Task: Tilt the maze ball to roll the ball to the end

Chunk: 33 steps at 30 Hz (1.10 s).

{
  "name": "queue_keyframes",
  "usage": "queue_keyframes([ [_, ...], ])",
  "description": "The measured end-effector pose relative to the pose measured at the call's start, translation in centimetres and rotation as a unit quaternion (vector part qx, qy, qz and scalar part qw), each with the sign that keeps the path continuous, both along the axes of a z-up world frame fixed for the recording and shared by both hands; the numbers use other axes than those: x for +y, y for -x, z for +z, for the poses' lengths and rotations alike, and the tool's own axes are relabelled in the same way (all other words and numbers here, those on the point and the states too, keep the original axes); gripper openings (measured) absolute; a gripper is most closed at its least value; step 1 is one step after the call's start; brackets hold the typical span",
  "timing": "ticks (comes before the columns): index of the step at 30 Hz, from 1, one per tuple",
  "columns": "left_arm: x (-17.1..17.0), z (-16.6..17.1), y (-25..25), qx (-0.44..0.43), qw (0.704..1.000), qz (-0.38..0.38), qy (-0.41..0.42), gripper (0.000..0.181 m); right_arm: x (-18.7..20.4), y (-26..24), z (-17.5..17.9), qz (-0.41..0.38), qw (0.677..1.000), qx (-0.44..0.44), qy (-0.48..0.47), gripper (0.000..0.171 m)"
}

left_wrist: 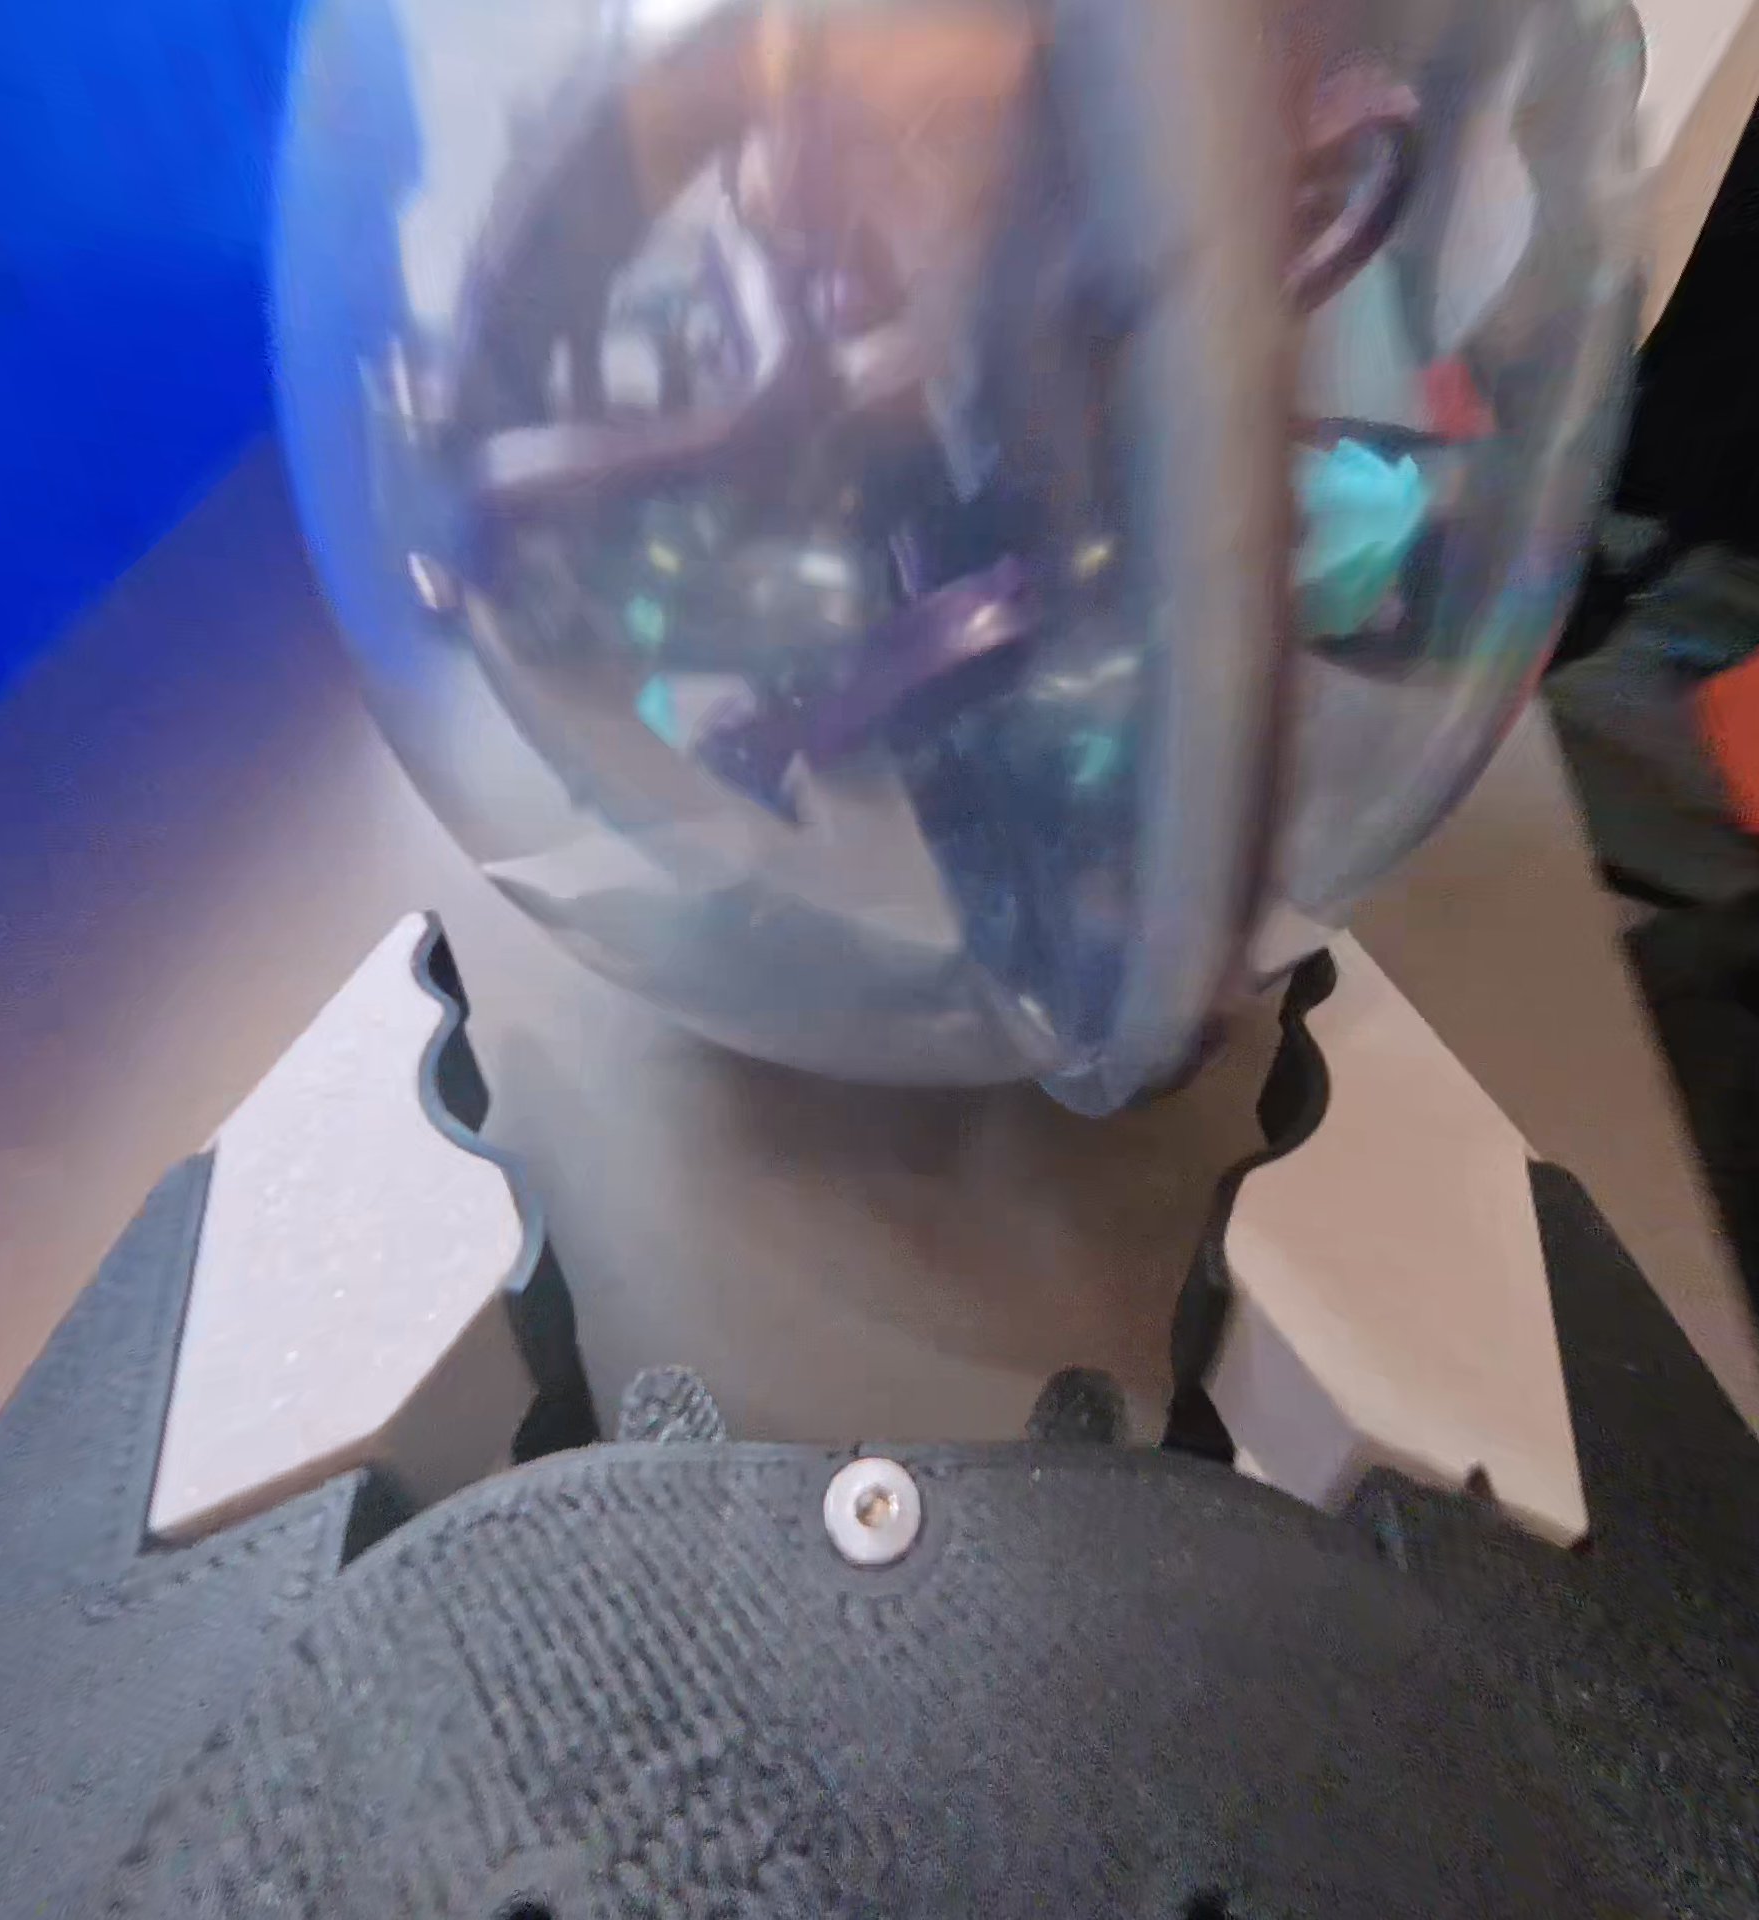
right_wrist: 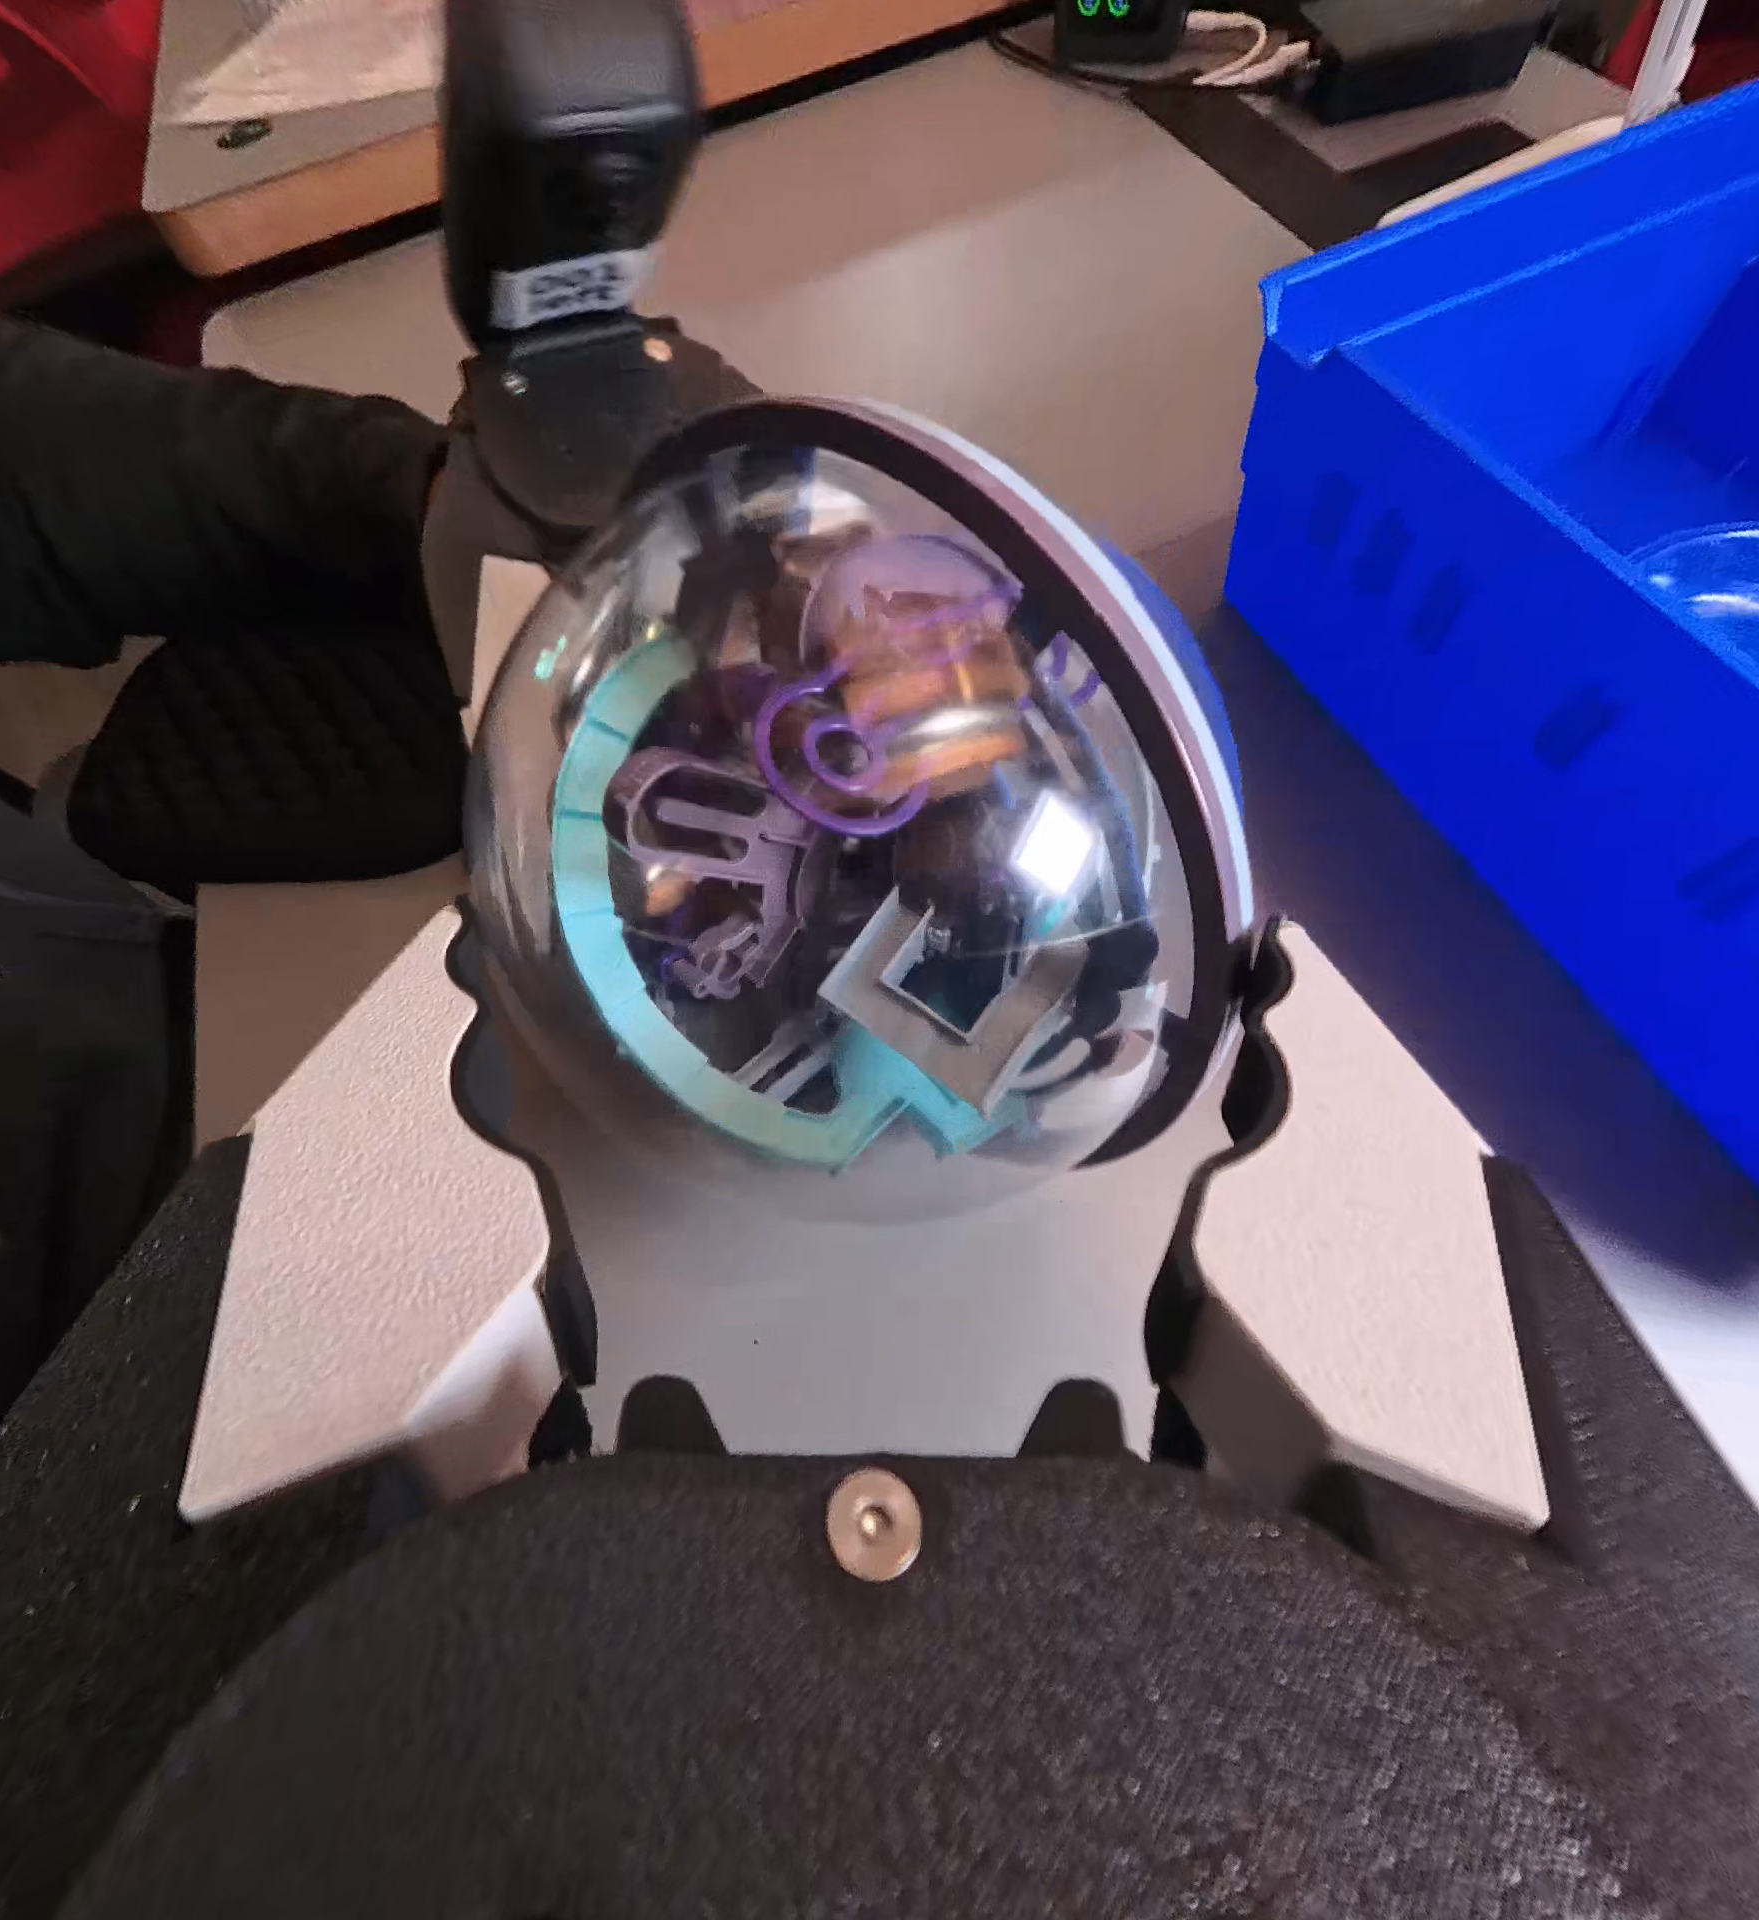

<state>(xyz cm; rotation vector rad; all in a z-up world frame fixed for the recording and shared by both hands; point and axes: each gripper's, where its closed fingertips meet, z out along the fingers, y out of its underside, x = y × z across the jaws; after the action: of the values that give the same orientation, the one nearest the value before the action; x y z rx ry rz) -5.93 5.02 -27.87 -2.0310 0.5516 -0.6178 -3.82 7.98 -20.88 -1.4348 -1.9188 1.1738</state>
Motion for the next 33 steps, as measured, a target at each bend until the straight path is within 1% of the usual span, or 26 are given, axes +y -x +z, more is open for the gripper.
queue_keyframes([
  [1,0.4,0.8,0.6,0.027,0.999,0.016,-0.043,0.156,0.1,0.2,0.1,-0.004,1.000,-0.007,0.008,0.137],
  [3,0.8,2.7,1.7,0.089,0.985,0.043,-0.138,0.156,0.3,0.7,0.3,-0.009,0.999,-0.018,0.025,0.136],
  [4,0.8,3.5,1.8,0.112,0.978,0.047,-0.172,0.153,0.4,1.0,0.3,-0.009,0.999,-0.025,0.031,0.137],
  [5,0.6,3.9,1.4,0.119,0.974,0.039,-0.187,0.150,0.6,1.2,0.3,-0.008,0.999,-0.030,0.038,0.136],
  [7,0.8,3.7,1.1,0.138,0.972,0.036,-0.189,0.147,0.7,1.8,0.4,-0.007,0.998,-0.034,0.047,0.136],
  [8,0.9,3.3,1.3,0.152,0.969,0.040,-0.188,0.149,0.7,2.1,0.5,-0.006,0.998,-0.035,0.050,0.136],
  [10,1.1,3.1,1.9,0.150,0.971,0.051,-0.178,0.145,0.8,2.6,0.7,-0.011,0.998,-0.025,0.057,0.136],
  [12,1.0,2.7,2.0,0.113,0.981,0.051,-0.152,0.143,0.8,2.8,1.0,-0.008,0.998,0.004,0.055,0.135],
  [16,1.0,2.5,2.0,0.026,0.992,0.057,-0.106,0.136,1.1,1.0,1.1,0.023,0.997,0.072,-0.002,0.139],
  [18,1.0,2.8,2.0,-0.025,0.995,0.056,-0.081,0.132,1.1,0.0,0.4,0.030,0.994,0.102,-0.028,0.139],
  [20,1.0,3.1,1.6,-0.079,0.994,0.057,-0.055,0.128,1.2,-0.1,-1.1,0.019,0.991,0.108,-0.077,0.141],
  [22,0.8,2.9,1.1,-0.111,0.992,0.049,-0.020,0.124,1.6,0.4,-1.9,0.003,0.987,0.103,-0.121,0.142],
  [24,0.3,1.8,0.4,-0.097,0.995,0.027,0.005,0.126,1.4,0.6,-1.4,0.013,0.990,0.101,-0.096,0.143],
  [26,-0.4,1.1,0.0,-0.057,0.998,0.004,-0.001,0.129,1.5,0.5,-1.4,0.033,0.994,0.080,-0.067,0.143],
  [28,-0.4,1.8,0.6,-0.028,0.999,0.007,-0.041,0.136,1.9,0.4,-1.5,0.048,0.996,0.055,-0.054,0.142],
  [30,0.2,3.1,1.7,-0.016,0.996,0.024,-0.086,0.141,2.2,0.5,-1.5,0.058,0.997,0.033,-0.042,0.142],
  [33,1.0,3.6,1.9,0.009,0.993,0.023,-0.117,0.148,2.2,1.0,-1.4,0.061,0.998,-0.001,-0.022,0.140],
])
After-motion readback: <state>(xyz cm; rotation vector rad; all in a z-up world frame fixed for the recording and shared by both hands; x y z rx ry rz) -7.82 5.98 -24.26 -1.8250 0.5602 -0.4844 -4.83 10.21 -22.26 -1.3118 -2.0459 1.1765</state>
